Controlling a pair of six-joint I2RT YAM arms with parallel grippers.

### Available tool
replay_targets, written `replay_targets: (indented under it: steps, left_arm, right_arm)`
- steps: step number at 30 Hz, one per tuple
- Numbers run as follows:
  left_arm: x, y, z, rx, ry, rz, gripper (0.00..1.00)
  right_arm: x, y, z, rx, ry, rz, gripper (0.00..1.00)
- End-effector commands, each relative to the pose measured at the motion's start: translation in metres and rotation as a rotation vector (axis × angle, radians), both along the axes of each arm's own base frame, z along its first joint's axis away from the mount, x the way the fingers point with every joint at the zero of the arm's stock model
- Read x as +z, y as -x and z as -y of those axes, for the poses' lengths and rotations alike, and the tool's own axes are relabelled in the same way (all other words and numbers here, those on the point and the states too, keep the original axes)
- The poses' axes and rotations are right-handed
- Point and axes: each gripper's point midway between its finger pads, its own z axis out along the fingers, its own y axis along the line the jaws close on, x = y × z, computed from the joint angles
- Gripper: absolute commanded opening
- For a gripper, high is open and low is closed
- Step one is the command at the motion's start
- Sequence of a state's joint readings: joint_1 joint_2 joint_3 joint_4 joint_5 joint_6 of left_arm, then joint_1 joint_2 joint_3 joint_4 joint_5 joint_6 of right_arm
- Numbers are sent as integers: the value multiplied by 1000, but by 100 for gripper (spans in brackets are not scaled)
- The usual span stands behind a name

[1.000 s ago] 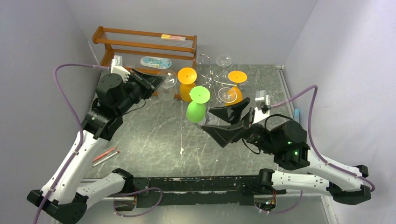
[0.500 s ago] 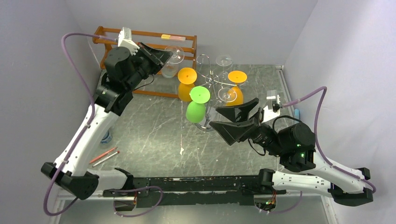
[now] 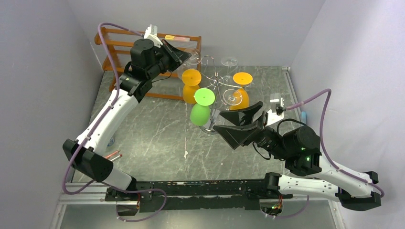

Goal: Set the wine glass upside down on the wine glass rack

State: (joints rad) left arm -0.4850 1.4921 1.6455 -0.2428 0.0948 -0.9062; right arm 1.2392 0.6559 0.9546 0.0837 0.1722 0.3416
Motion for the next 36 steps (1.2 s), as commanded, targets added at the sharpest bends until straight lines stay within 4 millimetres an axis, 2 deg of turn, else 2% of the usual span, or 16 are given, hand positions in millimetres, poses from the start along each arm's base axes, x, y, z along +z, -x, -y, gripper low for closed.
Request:
replay_targets:
  steps: [1,13,19,27,36]
  left_arm:
    - [34,3,13,-79,100,87,5]
    - [3,0,52,-233,162,-50,5]
    - [3,0,69,-297,197,-62,5]
    - [6,-11,78,-311,212,-50,5]
    - [12,-35,87,-289,231,-30,5]
  right_arm:
    - [-6,1,3,0,5,-15,72]
    - [-9,-2,10,-30,6,-21,72]
    - [-9,-3,12,-35,5,-20,72]
    - [-9,-2,15,-36,4,-22,72]
    - [-7,0,18,-32,-4,-21,71]
